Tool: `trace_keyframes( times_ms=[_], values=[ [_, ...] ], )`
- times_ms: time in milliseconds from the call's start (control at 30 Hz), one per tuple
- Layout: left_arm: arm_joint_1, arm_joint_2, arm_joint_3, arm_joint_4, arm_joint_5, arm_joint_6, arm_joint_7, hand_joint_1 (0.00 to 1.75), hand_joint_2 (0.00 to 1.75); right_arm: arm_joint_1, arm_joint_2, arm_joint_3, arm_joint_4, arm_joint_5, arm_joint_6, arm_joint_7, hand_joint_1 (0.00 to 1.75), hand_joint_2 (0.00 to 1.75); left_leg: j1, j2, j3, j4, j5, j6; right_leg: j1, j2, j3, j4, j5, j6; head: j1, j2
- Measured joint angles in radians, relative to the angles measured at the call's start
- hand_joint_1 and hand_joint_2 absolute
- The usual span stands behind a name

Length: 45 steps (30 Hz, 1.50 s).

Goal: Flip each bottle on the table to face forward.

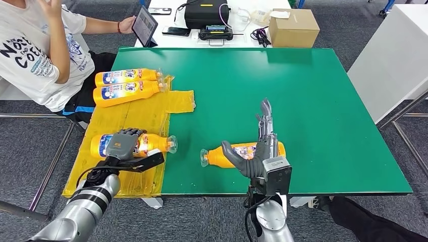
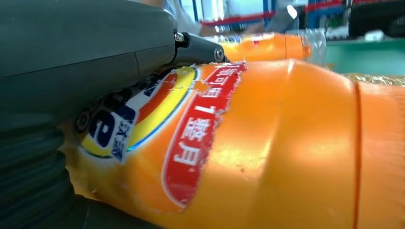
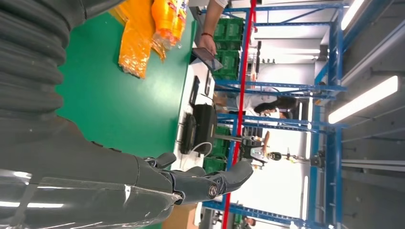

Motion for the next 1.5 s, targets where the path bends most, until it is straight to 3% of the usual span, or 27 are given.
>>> trace_keyframes(
  times_ms=[67,367,600,767,900,967,1033,1100,1200,1267,1367,1500],
  values=[
    [-0.013,0.000,0.013,0.010,0.056,-0.085,-0.021,0.00,0.00,0.000,0.003,0.000,0.007,0.001,0.004,0.007,0.00,1.75,0.000,0.000,0.002,0.000,0.000,0.000,0.000,0.000,0.002,0.000,0.000,0.000,0.000,0.000],
    [-0.052,0.003,0.087,0.041,0.271,-0.399,-0.115,0.00,0.00,-0.030,0.010,0.002,0.061,0.003,0.026,0.026,0.00,1.75,0.000,-0.007,0.011,-0.001,0.000,0.000,0.000,-0.004,0.013,-0.001,-0.001,0.000,0.000,0.000],
    [-0.062,0.007,0.115,0.056,0.307,-0.460,-0.138,0.00,0.00,-0.054,0.016,0.007,0.103,0.002,0.034,0.031,0.00,1.75,0.000,-0.007,0.015,-0.001,0.002,-0.001,0.000,-0.004,0.017,0.000,-0.001,-0.001,0.000,0.000],
    [-0.064,0.030,0.121,0.060,0.380,-0.564,-0.178,0.00,0.00,-0.073,0.016,0.015,0.144,-0.002,0.056,0.046,0.00,1.75,0.000,-0.007,0.016,-0.001,0.002,-0.001,0.000,-0.004,0.018,0.000,-0.001,-0.001,0.000,0.000],
    [-0.053,0.049,0.153,0.063,0.542,-0.684,-0.250,0.00,0.00,-0.084,0.016,0.025,0.180,0.000,0.057,0.047,0.00,1.75,0.000,-0.006,0.017,-0.001,0.001,-0.001,0.000,-0.004,0.018,0.000,-0.001,-0.001,0.000,0.000],
    [-0.037,0.043,0.189,0.058,0.658,-0.696,-0.277,0.00,0.00,-0.086,0.016,0.027,0.191,0.008,0.047,0.047,0.00,1.75,0.000,-0.006,0.017,-0.001,0.002,-0.001,0.000,-0.004,0.017,0.000,-0.001,-0.001,0.000,0.000],
    [-0.016,0.028,0.220,0.039,0.757,-0.634,-0.313,0.00,0.87,-0.086,0.015,0.030,0.199,0.034,0.031,0.049,0.00,1.75,0.000,-0.006,0.016,-0.001,0.002,-0.001,0.000,-0.004,0.016,0.000,-0.001,-0.001,0.000,0.000],
    [0.012,0.002,0.244,0.004,0.824,-0.480,-0.351,0.00,1.75,-0.089,0.008,0.042,0.207,0.110,0.020,0.077,0.00,1.75,0.000,-0.005,0.014,-0.001,0.002,-0.001,0.000,-0.004,0.014,0.000,0.000,-0.001,0.000,0.000],
    [0.044,-0.037,0.266,-0.061,0.870,-0.205,-0.395,0.00,1.75,-0.112,-0.032,0.073,0.238,0.293,0.028,0.177,0.00,1.75,0.000,-0.004,0.008,0.000,0.003,0.000,0.000,-0.004,0.008,0.000,0.002,-0.001,0.000,0.000],
    [0.063,-0.051,0.273,-0.113,0.901,-0.087,-0.426,0.00,1.75,-0.132,-0.071,0.085,0.270,0.372,0.052,0.228,0.00,1.75,0.000,-0.004,0.005,0.000,0.004,0.001,0.000,-0.004,0.005,0.000,0.003,-0.002,0.000,0.000],
    [0.104,-0.063,0.273,-0.203,0.951,0.013,-0.444,0.00,1.75,-0.157,-0.134,0.091,0.299,0.402,0.110,0.261,0.00,1.75,0.000,-0.004,0.002,0.000,0.005,0.001,0.000,-0.004,0.002,0.000,0.004,-0.001,0.000,0.000],
    [0.144,-0.072,0.270,-0.279,0.964,0.068,-0.444,0.00,1.75,-0.181,-0.197,0.094,0.313,0.415,0.144,0.289,0.00,1.75,0.000,-0.004,-0.001,0.000,0.005,0.001,0.000,-0.004,-0.001,0.000,0.004,-0.001,0.000,0.000]
  ],
)
